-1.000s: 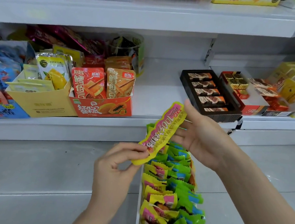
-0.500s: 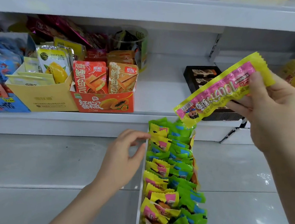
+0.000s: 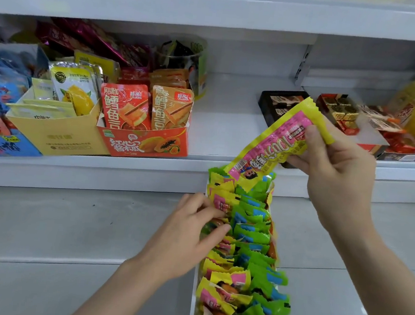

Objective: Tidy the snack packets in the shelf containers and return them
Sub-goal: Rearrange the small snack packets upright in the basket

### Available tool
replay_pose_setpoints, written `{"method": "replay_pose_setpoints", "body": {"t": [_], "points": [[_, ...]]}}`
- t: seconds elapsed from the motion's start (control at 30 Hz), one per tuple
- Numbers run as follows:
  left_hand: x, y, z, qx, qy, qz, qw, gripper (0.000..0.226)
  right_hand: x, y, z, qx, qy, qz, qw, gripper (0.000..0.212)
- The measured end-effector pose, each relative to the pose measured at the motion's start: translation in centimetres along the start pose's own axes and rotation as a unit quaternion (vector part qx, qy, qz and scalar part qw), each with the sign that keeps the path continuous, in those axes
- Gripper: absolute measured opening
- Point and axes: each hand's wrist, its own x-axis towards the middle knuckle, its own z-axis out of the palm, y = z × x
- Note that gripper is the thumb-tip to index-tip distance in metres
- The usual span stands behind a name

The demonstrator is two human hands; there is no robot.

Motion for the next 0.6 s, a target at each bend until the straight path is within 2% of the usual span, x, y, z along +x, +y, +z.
{"method": "replay_pose_setpoints", "body": {"t": [0.2, 0.33, 0.47, 0.6], "points": [[0.4, -0.2, -0.1, -0.005, -0.052, 0.002, 0.999, 0.041, -0.5, 0.4, 0.7, -0.009, -0.013, -0.008, 1.000, 0.025], [1.1, -0.1, 0.0, 0.054, -0.047, 0.034, 0.997, 0.052, -0.7, 0.8, 0.4, -0.027, -0.019, -0.005, 0.999, 0.027], [1.5, 0.0, -0.2, 0.089, -0.033, 0.038, 0.995, 0.052, -0.6, 0.7, -0.1, -0.019, -0.007, -0.012, 1.000, 0.028], [0.2, -0.5, -0.3, -0.016, -0.035, 0.019, 0.999, 0.042, -0.9, 1.0, 0.2, -0.016, -0.022, -0.011, 1.000, 0.030]]}}
